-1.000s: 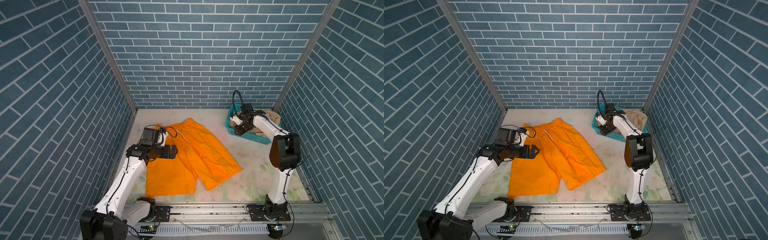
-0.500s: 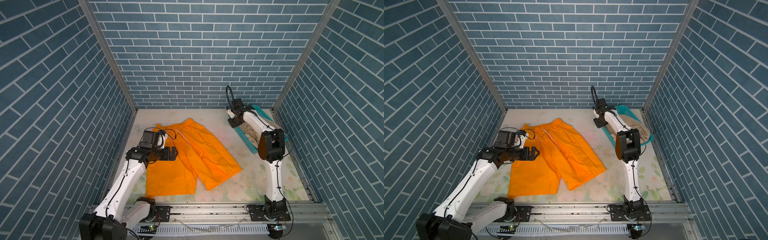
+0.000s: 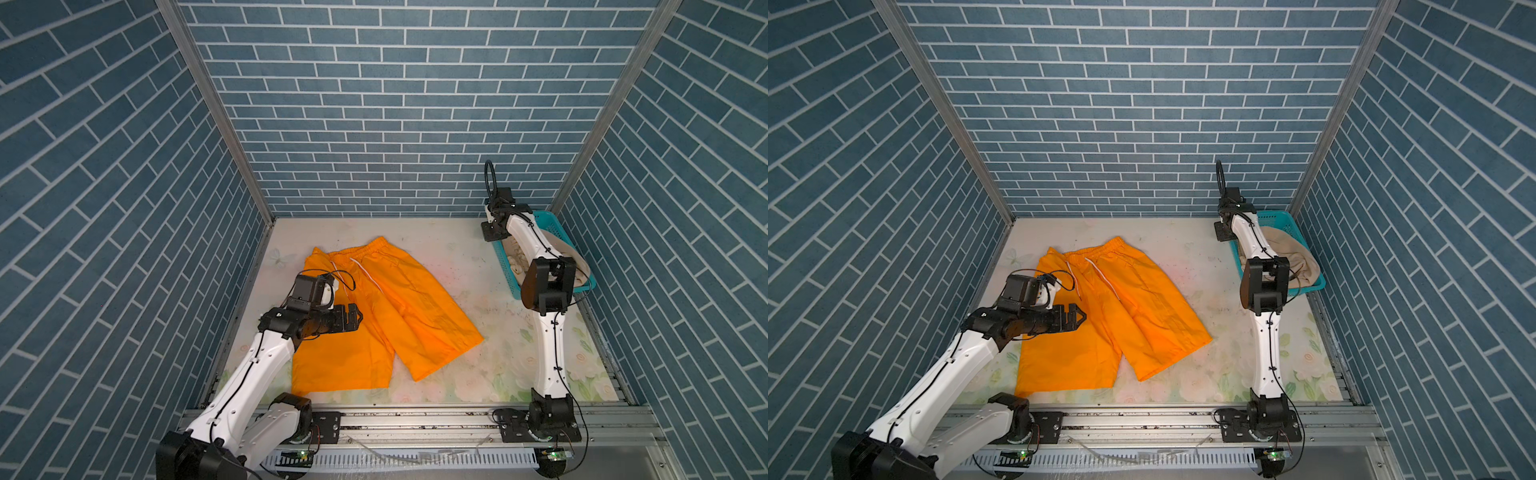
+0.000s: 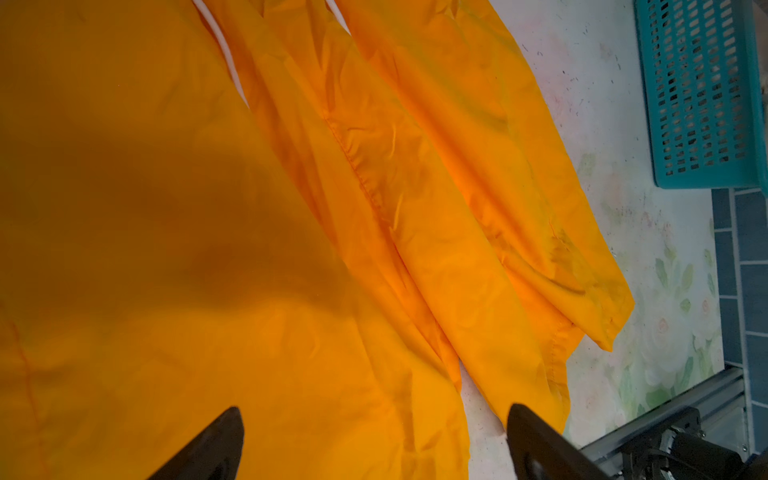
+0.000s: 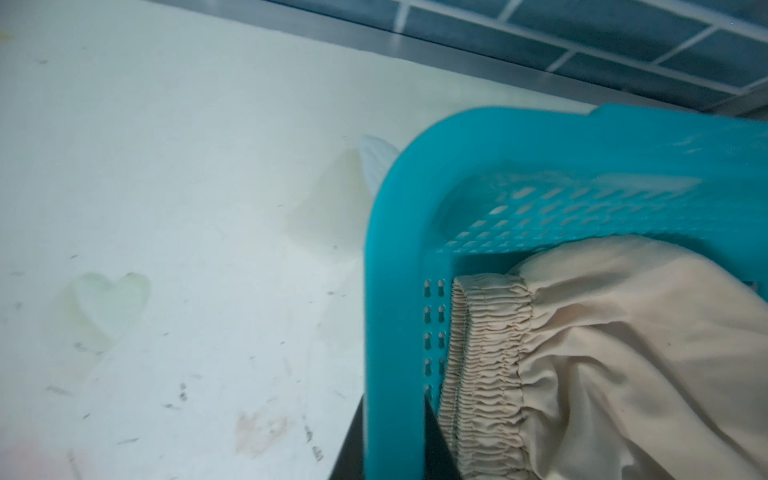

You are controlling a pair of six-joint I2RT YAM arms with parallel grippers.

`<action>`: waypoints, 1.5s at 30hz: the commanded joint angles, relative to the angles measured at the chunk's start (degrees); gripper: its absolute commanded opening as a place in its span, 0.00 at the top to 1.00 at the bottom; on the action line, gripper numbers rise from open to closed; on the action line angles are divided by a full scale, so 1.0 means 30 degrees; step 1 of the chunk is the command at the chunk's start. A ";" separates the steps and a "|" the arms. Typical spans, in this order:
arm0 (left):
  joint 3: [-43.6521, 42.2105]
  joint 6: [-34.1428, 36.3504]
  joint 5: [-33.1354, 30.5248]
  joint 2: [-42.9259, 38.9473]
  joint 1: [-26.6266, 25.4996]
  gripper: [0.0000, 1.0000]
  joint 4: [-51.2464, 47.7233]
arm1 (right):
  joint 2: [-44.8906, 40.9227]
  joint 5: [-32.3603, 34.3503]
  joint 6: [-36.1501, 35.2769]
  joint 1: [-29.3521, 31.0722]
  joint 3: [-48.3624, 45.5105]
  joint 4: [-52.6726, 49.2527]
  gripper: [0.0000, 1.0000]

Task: Fold and stack the shorts

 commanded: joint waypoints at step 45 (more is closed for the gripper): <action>0.6727 0.4388 -0.1772 0.2818 0.4269 0.00 -0.3017 | -1.4264 -0.2423 1.3802 2.3235 -2.5340 1.2317 0.34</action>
